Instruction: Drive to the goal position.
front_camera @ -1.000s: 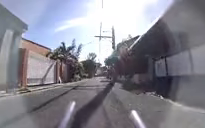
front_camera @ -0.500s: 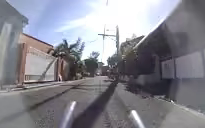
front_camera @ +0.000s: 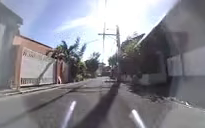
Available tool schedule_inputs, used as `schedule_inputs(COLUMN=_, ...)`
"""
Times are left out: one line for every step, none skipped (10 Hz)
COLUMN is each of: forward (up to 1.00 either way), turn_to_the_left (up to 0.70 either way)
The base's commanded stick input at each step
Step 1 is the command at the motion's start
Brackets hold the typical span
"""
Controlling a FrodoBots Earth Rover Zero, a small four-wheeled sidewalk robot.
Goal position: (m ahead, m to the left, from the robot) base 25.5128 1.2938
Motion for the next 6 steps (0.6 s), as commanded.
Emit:
schedule_inputs(forward=0.85, turn_to_the_left=0.21)
schedule_inputs(forward=0.85, turn_to_the_left=0.14)
schedule_inputs(forward=0.85, turn_to_the_left=-0.06)
schedule_inputs(forward=0.85, turn_to_the_left=-0.25)
schedule_inputs(forward=0.85, turn_to_the_left=-0.3)
schedule_inputs(forward=0.85, turn_to_the_left=-0.28)
